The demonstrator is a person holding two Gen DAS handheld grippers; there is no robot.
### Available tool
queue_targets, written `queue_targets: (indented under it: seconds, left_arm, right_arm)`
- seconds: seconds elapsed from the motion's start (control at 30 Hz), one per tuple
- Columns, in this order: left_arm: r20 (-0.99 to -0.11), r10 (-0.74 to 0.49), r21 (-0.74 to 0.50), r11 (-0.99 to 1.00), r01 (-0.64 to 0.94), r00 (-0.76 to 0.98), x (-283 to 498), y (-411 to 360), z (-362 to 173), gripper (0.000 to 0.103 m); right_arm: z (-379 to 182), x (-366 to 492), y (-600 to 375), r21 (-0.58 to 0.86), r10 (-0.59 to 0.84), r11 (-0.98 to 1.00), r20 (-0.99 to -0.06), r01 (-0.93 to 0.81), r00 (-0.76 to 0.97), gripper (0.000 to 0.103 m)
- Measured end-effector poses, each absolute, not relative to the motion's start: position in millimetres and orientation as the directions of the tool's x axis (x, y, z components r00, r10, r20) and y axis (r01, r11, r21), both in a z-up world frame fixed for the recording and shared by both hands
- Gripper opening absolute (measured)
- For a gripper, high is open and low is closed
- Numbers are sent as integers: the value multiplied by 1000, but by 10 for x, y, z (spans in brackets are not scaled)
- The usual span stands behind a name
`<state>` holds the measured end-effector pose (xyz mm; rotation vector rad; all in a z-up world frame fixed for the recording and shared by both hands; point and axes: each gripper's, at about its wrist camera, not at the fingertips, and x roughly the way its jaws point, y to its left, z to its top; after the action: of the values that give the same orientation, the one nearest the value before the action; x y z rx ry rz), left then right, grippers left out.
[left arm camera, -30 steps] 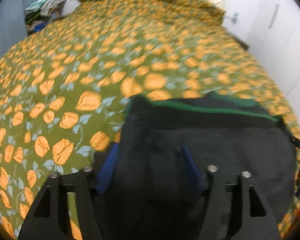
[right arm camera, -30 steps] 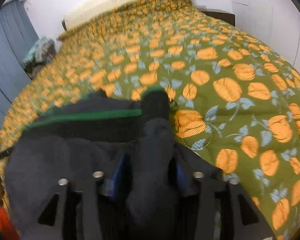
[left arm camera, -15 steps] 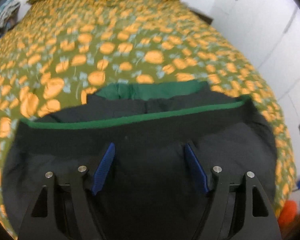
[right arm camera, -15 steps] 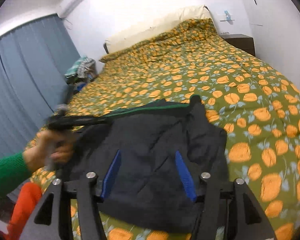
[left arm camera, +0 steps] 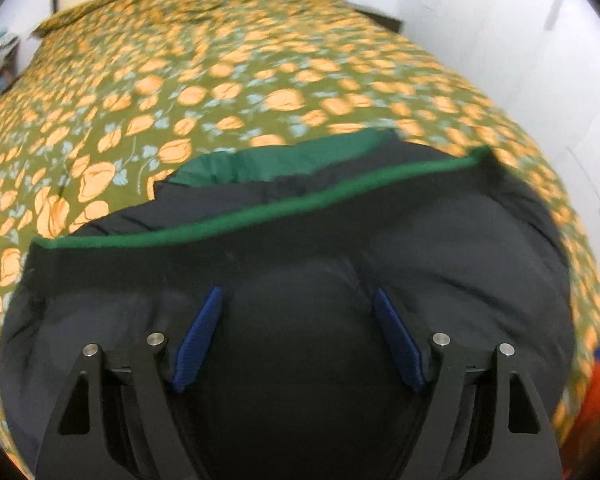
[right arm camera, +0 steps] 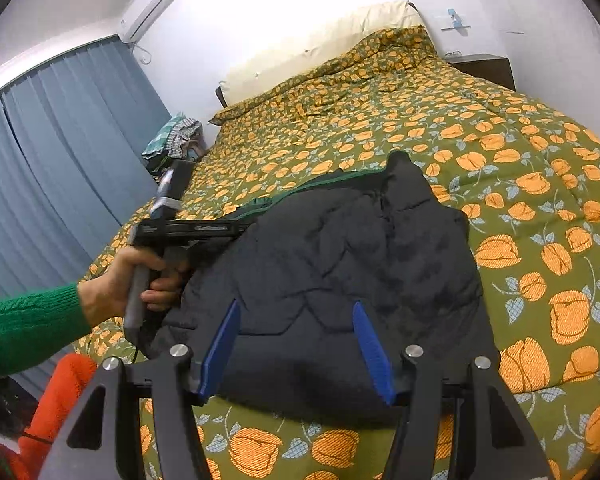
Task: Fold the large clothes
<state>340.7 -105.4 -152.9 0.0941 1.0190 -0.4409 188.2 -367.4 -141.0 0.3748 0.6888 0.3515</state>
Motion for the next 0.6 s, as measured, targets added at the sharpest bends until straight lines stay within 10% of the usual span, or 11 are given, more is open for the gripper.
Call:
queue_targets:
  seconds: [0.6]
  left_arm:
    - [-835, -310, -63, 875, 480, 455, 2712, -1001, -1538, 79]
  right_arm:
    - [-1450, 1849, -3715, 455, 434, 871, -537, -185, 724, 60]
